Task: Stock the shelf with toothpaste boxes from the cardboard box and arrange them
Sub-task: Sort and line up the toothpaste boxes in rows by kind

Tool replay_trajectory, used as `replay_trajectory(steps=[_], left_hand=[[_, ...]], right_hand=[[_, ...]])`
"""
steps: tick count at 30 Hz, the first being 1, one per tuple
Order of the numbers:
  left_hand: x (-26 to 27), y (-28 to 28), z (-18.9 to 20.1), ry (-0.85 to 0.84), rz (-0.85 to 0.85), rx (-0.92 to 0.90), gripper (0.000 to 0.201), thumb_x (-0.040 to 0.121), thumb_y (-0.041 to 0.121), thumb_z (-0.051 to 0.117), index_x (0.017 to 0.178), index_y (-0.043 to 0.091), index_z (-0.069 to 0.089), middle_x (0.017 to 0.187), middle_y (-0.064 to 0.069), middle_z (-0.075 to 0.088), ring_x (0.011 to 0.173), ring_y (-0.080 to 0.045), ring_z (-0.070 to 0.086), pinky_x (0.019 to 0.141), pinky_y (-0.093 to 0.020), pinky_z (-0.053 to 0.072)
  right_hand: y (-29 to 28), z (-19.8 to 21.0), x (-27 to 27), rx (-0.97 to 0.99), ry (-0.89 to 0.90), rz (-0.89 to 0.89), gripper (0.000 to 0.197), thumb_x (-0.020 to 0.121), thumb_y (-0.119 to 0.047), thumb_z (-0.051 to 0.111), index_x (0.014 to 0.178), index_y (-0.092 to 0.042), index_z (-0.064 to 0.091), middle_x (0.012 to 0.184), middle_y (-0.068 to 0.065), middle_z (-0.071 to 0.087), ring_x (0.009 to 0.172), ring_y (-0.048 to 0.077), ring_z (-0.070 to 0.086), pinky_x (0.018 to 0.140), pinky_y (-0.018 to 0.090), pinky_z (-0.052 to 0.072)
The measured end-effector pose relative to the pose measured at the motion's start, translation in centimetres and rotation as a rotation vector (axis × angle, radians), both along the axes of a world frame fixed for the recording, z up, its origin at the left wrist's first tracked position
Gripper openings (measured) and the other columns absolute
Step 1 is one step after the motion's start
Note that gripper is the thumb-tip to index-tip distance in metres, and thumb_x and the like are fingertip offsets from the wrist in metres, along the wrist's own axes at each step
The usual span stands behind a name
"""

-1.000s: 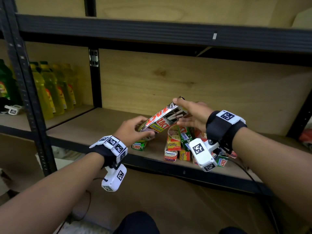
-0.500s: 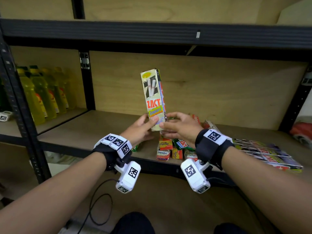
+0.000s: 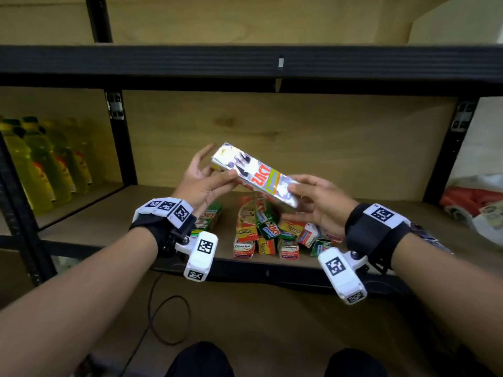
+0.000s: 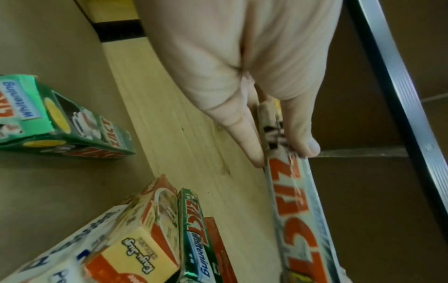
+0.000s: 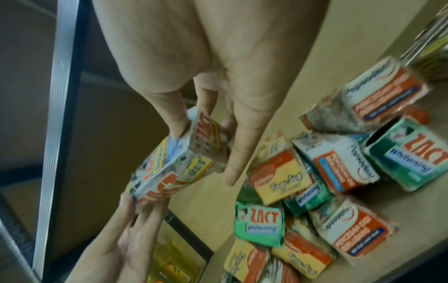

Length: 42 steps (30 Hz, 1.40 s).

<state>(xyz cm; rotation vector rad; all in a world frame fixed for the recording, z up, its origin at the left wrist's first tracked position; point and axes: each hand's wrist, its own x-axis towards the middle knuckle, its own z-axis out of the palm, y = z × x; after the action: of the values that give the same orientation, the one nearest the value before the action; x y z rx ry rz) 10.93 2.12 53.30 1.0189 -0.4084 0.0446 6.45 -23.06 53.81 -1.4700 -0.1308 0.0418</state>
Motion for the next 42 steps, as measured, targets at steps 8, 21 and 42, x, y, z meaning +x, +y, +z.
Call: replay_trajectory(steps=[8, 21, 42], left_hand=[[-1.0, -4.5, 1.7, -0.07, 0.027, 0.506, 0.077, 0.063, 0.009, 0.089, 0.131, 0.023, 0.057, 0.139, -0.002, 0.051, 0.114, -0.025, 0.064, 0.088, -0.042, 0.057], [-3.0, -19.1, 0.7, -0.555, 0.082, 1.357, 0.059, 0.07, 0.041, 0.085, 0.12, 0.022, 0.064, 0.095, 0.018, 0.063, 0.085, -0.002, 0.062, 0.08, -0.024, 0.054], [-1.0, -29.8, -6.0, -0.819, -0.055, 1.897, 0.061, 0.075, 0.054, 0.075, 0.123, 0.02, 0.059, 0.119, 0.001, 0.055, 0.106, -0.017, 0.053, 0.09, -0.038, 0.05]], right_hand=[[-8.5, 2.6, -2.8, -0.137, -0.013, 0.001, 0.063, 0.071, -0.002, 0.08, 0.13, -0.014, 0.058, 0.122, 0.015, 0.068, 0.104, 0.032, 0.071, 0.089, 0.044, 0.059], [-22.1, 3.3, -7.4, -1.182, -0.047, -0.276, 0.054, 0.074, -0.018, 0.087, 0.121, -0.021, 0.06, 0.096, -0.007, 0.063, 0.079, 0.011, 0.064, 0.064, 0.02, 0.049], [-28.4, -5.6, -5.6, -1.669, 0.1, -0.239, 0.067, 0.078, -0.026, 0.082, 0.136, -0.036, 0.051, 0.135, 0.001, 0.053, 0.117, 0.02, 0.055, 0.09, 0.03, 0.048]])
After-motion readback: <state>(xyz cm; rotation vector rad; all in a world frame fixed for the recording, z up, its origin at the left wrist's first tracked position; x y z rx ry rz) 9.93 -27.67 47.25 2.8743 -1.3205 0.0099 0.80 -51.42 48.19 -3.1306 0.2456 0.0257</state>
